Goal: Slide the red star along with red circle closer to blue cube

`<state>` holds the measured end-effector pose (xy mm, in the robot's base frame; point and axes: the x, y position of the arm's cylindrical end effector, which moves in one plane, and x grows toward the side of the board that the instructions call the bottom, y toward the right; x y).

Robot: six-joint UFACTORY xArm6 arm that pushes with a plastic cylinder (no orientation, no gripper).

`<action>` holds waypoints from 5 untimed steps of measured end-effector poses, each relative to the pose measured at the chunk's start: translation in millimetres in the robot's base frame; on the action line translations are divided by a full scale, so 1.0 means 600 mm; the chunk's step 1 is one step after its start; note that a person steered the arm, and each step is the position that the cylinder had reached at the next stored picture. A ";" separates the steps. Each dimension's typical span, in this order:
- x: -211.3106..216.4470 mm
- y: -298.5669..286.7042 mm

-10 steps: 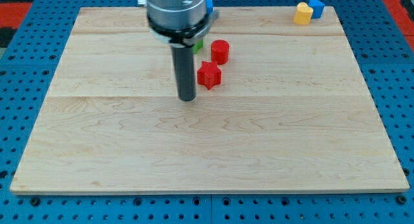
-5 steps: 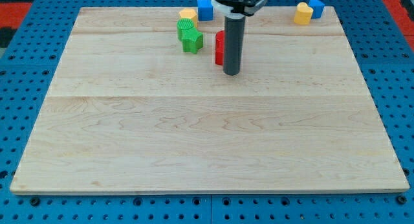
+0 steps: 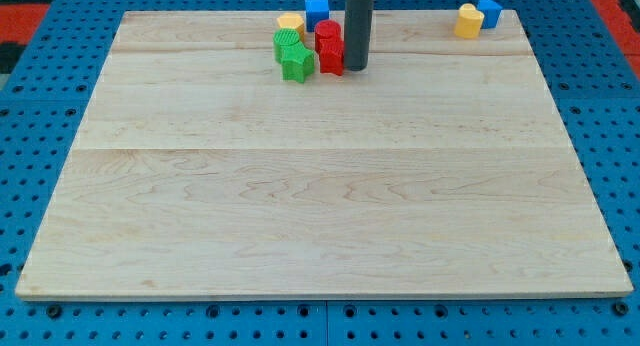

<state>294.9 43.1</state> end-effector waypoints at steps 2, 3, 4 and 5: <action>-0.044 0.000; -0.054 0.000; -0.021 0.004; 0.061 -0.026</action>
